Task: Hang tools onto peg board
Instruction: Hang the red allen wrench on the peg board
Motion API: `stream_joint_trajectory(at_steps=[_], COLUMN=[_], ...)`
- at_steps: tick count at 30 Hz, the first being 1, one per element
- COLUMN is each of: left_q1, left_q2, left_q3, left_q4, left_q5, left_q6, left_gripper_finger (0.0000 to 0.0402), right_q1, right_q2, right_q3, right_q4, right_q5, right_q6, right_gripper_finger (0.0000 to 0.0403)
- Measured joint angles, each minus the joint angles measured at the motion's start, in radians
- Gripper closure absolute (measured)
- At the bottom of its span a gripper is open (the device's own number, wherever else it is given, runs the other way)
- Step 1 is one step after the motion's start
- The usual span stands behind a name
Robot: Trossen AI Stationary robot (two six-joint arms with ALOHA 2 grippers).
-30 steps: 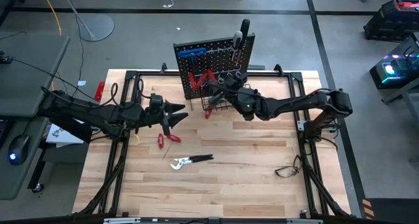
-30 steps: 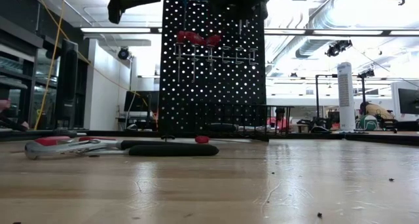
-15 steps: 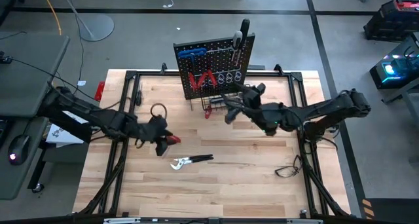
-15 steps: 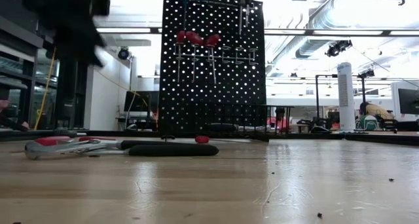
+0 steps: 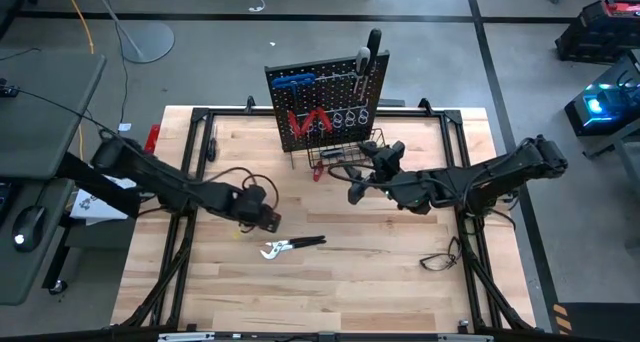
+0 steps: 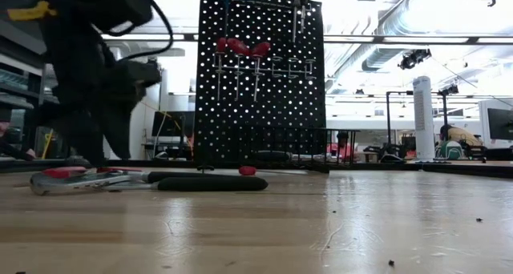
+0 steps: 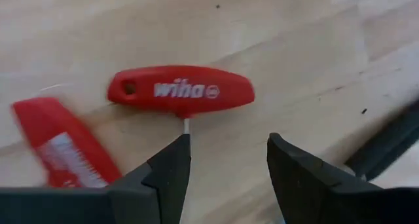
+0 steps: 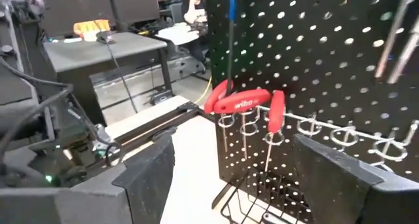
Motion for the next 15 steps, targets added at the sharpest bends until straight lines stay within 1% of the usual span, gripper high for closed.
stream_joint_trajectory(at_steps=[4,8,11,12,15], left_q1=[0.006,0.006,0.006,0.003,-0.01], left_q2=[0.1,0.177,0.181,0.171,0.134], left_q3=[0.039,0.048,0.052,0.061,0.097], left_q4=[-0.014,-0.066,-0.086,-0.086,-0.094], left_q5=[-0.021,-0.026,-0.027,-0.027,-0.028], left_q6=[-0.01,-0.079,-0.125,-0.117,-0.031], left_gripper_finger=[0.0231,0.0242,0.0253,0.0258,0.0269], right_q1=[-0.006,-0.006,-0.006,-0.006,-0.006], right_q2=[0.0,0.0,0.0,0.0,0.0], right_q3=[0.0,0.0,0.0,0.0,0.0], right_q4=[0.0,-0.001,-0.001,-0.001,-0.009], right_q5=[-0.025,-0.046,-0.053,-0.06,-0.074], right_q6=[-0.016,-0.044,-0.045,-0.045,-0.045], right_gripper_finger=[0.0114,0.0114,0.0114,0.0114,0.0114])
